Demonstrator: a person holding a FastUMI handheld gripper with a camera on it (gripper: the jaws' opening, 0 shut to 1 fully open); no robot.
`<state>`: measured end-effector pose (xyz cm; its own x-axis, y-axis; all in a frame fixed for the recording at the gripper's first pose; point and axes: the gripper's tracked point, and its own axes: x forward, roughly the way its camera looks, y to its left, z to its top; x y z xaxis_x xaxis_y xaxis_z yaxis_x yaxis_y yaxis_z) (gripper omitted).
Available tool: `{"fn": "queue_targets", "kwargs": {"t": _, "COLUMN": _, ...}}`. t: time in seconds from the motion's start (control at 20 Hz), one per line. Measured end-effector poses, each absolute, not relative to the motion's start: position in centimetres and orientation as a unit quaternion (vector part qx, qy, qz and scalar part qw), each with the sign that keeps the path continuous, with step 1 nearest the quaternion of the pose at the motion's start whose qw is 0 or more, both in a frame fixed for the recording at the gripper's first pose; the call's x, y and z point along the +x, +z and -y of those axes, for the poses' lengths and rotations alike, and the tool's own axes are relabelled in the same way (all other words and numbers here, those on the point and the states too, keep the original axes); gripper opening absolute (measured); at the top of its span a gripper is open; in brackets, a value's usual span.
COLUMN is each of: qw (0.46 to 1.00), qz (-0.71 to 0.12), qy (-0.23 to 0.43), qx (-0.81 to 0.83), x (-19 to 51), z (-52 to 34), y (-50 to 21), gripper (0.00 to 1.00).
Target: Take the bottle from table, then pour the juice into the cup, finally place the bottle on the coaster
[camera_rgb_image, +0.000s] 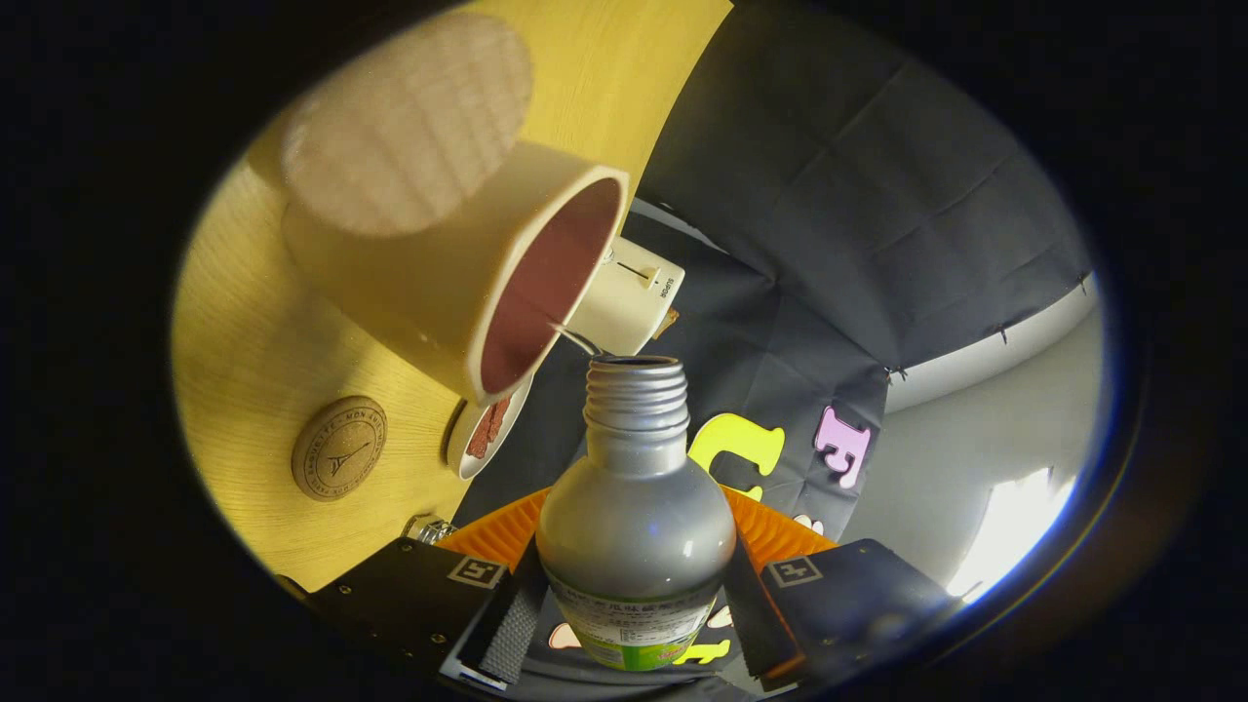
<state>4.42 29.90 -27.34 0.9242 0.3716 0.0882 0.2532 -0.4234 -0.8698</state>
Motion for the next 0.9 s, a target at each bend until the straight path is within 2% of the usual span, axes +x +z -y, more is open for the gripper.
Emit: {"fn": "queue_targets", "kwargs": {"t": 0.9, "qw": 0.492, "qz": 0.207, "qy": 0.060, "qx": -0.843, "x": 3.2, "z": -31.4, "y": -26.9, "gripper": 0.82}}
